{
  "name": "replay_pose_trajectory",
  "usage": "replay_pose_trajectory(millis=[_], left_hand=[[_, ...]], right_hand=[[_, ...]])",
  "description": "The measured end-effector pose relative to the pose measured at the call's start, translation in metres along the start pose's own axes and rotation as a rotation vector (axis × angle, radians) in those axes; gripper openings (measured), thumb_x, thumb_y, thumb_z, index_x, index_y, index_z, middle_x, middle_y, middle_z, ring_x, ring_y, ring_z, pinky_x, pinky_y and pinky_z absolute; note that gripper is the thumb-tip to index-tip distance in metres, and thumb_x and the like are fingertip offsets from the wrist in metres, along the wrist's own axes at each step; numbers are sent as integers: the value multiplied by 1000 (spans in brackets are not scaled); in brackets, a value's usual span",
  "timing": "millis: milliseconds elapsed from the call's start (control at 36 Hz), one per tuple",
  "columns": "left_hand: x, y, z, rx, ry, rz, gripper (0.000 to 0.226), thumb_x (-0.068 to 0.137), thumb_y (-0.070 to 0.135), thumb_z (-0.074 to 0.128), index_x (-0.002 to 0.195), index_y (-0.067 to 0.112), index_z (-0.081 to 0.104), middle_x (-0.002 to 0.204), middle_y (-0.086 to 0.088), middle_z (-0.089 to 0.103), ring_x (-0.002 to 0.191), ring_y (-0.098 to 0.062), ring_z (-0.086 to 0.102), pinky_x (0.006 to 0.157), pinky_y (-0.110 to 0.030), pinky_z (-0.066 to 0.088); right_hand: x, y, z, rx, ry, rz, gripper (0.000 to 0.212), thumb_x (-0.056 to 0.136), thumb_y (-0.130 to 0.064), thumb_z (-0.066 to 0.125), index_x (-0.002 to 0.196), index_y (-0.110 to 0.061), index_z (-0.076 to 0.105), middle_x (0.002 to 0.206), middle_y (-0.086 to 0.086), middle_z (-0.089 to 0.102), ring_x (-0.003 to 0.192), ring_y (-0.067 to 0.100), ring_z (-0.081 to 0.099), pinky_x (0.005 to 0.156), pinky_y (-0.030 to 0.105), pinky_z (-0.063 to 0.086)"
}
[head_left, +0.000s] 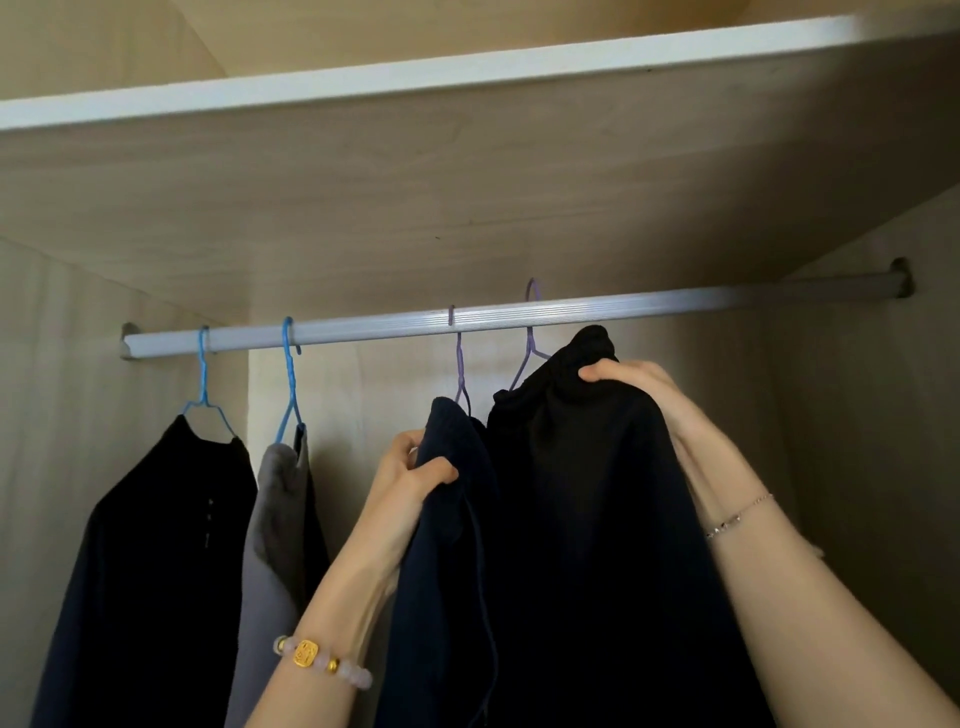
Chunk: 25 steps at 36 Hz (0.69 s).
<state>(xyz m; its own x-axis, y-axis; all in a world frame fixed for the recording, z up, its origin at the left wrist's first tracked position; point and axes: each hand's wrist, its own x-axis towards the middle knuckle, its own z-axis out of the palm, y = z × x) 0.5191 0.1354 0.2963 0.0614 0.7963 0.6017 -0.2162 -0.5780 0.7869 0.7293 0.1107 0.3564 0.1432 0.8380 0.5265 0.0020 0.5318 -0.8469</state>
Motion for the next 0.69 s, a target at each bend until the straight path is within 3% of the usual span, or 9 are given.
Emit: replay_pose_trajectory(millis=[167,333,556,694], left_hand=[[-1,1,-10,-6,-32,-1,27,72,5,63,96,13,55,89,-8,61,64,-14,63,47,-18,50],[-2,1,-17,0,-11,-22,22,87,3,55,106,12,56,98,-9,63,74,-19,64,57,-25,50],[-5,0,-26,30,19,-46,31,85,2,56,116,9,54,106,-13,62,75,-21,63,54,-25,51],[-4,4,-34,137,62,-80,35,84,-1,52,117,12,53,106,-12,64,82,-24,64,67,-35,54]], right_hand=[[-9,-4,12,-42,-13,-56,18,86,-10,60,69,-6,55,46,-2,58,39,8,57,39,9,39],[-36,17,17,-51,-63,-30,19,88,1,52,69,-4,54,42,-3,59,37,5,57,38,10,40],[-45,35,9,-46,-35,-2,17,87,1,54,73,-5,61,51,0,65,45,9,62,44,14,47],[-41,35,5,-239,-52,-30,7,87,-9,60,86,-10,67,73,2,73,65,12,69,63,21,55]])
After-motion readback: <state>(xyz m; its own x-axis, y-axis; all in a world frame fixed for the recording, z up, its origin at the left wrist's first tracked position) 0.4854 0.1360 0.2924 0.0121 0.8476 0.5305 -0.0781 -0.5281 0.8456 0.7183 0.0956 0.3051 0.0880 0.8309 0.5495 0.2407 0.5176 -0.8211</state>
